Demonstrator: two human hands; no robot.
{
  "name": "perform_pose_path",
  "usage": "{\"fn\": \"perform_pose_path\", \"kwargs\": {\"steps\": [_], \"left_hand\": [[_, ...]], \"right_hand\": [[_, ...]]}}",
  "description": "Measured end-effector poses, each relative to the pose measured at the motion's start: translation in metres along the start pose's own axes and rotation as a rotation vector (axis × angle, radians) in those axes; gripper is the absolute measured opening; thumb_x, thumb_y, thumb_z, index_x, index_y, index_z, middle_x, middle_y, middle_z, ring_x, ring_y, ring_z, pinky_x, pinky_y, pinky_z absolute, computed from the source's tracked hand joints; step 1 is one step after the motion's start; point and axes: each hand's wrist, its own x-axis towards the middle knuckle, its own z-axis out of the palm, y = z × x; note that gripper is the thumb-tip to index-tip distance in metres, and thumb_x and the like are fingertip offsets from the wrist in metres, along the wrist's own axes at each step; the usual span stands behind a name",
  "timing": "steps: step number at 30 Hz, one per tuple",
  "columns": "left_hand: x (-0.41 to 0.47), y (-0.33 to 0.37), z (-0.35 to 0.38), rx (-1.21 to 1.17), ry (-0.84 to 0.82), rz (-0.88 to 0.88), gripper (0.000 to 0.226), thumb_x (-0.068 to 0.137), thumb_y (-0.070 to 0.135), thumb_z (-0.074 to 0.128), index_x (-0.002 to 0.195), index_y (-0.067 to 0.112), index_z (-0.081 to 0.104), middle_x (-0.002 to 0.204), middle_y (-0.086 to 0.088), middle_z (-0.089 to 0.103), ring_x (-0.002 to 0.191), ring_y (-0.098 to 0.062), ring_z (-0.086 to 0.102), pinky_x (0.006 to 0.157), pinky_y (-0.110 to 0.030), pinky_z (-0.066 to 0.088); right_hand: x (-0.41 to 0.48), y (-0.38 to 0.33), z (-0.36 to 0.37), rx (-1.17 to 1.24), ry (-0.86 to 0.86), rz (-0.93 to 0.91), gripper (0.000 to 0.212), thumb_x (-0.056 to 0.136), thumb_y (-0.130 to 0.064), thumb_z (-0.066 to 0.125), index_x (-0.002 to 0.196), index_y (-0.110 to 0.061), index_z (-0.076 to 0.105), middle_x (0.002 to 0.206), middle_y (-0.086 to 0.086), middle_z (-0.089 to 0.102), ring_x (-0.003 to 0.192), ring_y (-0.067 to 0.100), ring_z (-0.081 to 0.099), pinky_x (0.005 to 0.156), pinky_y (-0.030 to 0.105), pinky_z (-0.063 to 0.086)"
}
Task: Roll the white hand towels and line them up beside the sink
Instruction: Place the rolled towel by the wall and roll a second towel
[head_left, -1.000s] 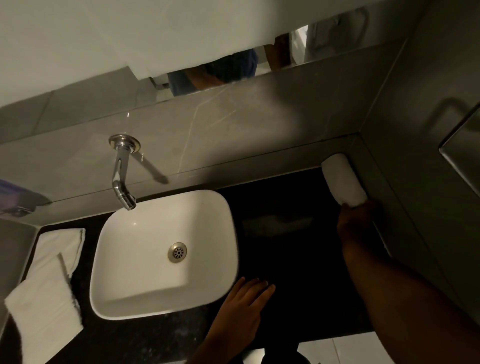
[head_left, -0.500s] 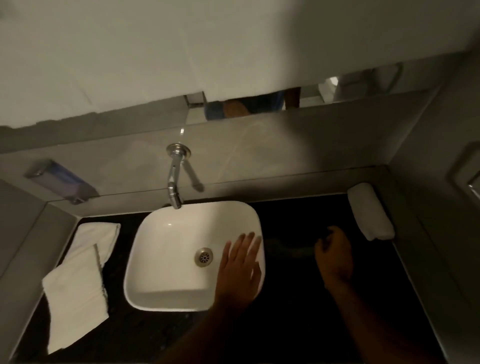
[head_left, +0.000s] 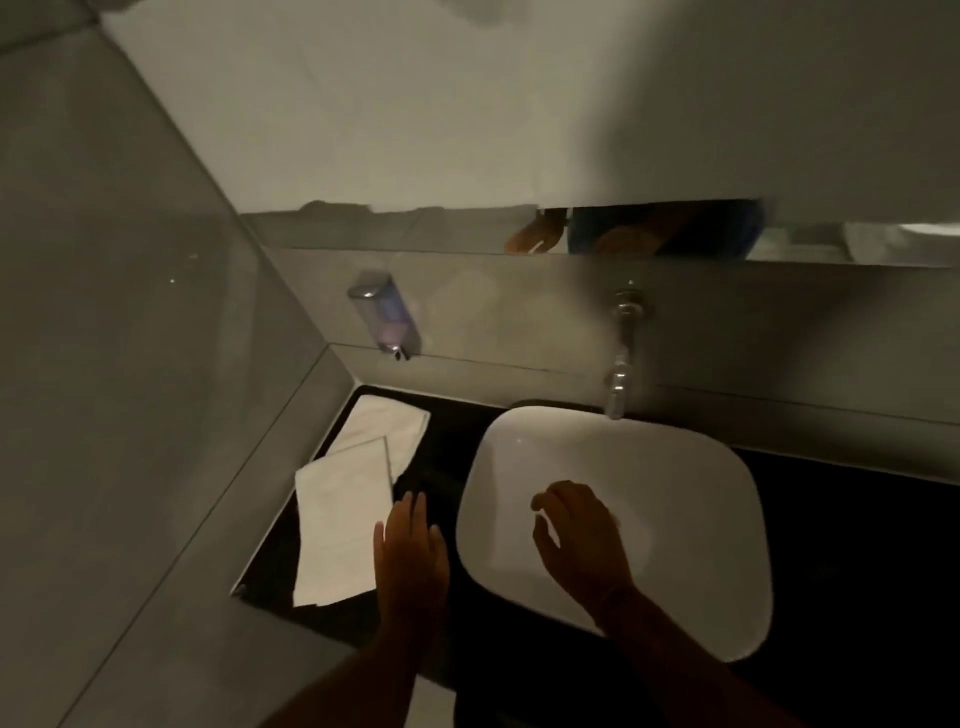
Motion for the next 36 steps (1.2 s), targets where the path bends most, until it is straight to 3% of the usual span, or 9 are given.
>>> {"fn": "perform_pose_path", "kwargs": {"steps": [3,6,11,14,18,24,29,33,36], "left_hand": [[-0.004,-0.081,0.008,0.009,-0.109,-0.072,0.05,0.093,0.016,0.063,0.141,0.01,0.051,0.143,-0.015,0.055,0.134,-0.031,0.048,0.116,-0.05,0.03],[-0.003,-0.146,0.019,0.098,-0.342,-0.071,0.065,0.096,0.029,0.06,0.154,0.016,0.034,0.159,-0.007,0.034,0.148,-0.028,0.028,0.122,-0.043,0.011],[0.01,-0.217,0.047,0.096,-0.465,0.036,0.073,0.06,0.006,0.085,0.13,0.012,0.063,0.126,-0.014,0.066,0.114,-0.035,0.064,0.101,-0.052,0.049],[0.018,-0.232,0.053,0.051,-0.441,0.105,0.064,0.062,-0.009,0.078,0.121,0.012,0.069,0.119,-0.012,0.07,0.105,-0.034,0.067,0.092,-0.047,0.055],[0.032,-0.245,0.059,0.002,-0.427,0.165,0.05,0.069,-0.008,0.073,0.115,0.012,0.07,0.111,-0.008,0.07,0.095,-0.03,0.065,0.074,-0.038,0.059],[0.034,-0.24,0.063,-0.115,-0.428,0.172,0.031,0.08,0.008,0.049,0.099,0.012,0.073,0.094,-0.007,0.07,0.082,-0.027,0.065,0.064,-0.031,0.054],[0.024,-0.233,0.05,-0.223,-0.497,0.094,0.034,0.083,0.008,0.061,0.116,0.018,0.067,0.108,-0.002,0.067,0.095,-0.021,0.06,0.077,-0.035,0.054],[0.017,-0.236,0.045,-0.053,-0.532,0.202,0.051,0.077,0.04,0.063,0.126,0.027,0.056,0.113,0.004,0.062,0.096,-0.019,0.058,0.089,-0.039,0.048],[0.013,-0.243,0.042,0.043,-0.506,0.167,0.054,0.077,0.039,0.073,0.127,0.027,0.055,0.114,0.003,0.063,0.095,-0.02,0.06,0.084,-0.038,0.05]], "right_hand": [[0.01,-0.043,0.05,0.034,-0.097,-0.054,0.016,0.085,-0.012,0.065,0.1,-0.018,0.066,0.106,-0.003,0.057,0.099,0.019,0.056,0.077,0.027,0.046],[0.016,-0.079,0.098,0.077,-0.251,-0.063,0.01,0.09,-0.016,0.061,0.1,-0.017,0.064,0.107,-0.002,0.056,0.096,0.02,0.059,0.073,0.03,0.052],[0.025,-0.125,0.163,0.121,-0.529,0.076,0.017,0.095,-0.024,0.052,0.108,-0.021,0.063,0.11,-0.001,0.06,0.098,0.019,0.06,0.079,0.032,0.052],[0.027,-0.142,0.195,0.172,-0.691,0.293,0.025,0.095,-0.023,0.055,0.119,-0.02,0.063,0.12,0.004,0.061,0.107,0.022,0.061,0.093,0.03,0.048],[0.025,-0.151,0.233,0.274,-0.889,0.727,0.053,0.097,-0.038,0.058,0.144,-0.015,0.048,0.143,0.01,0.052,0.133,0.029,0.05,0.114,0.036,0.038],[0.044,-0.167,0.273,0.539,-0.718,1.048,0.051,0.085,-0.042,0.072,0.125,-0.012,0.062,0.126,0.008,0.063,0.115,0.027,0.061,0.102,0.04,0.049],[0.048,-0.17,0.281,0.679,-0.568,1.299,0.054,0.066,-0.019,0.083,0.114,-0.009,0.061,0.113,0.01,0.068,0.102,0.029,0.066,0.096,0.046,0.054],[0.04,-0.164,0.28,0.771,-0.459,1.425,0.033,0.078,-0.018,0.078,0.107,-0.012,0.064,0.113,0.018,0.067,0.099,0.035,0.066,0.093,0.052,0.057],[0.04,-0.166,0.277,0.833,-0.412,1.464,0.039,0.079,-0.016,0.079,0.112,-0.015,0.059,0.114,0.015,0.063,0.103,0.036,0.064,0.09,0.051,0.058]]}}
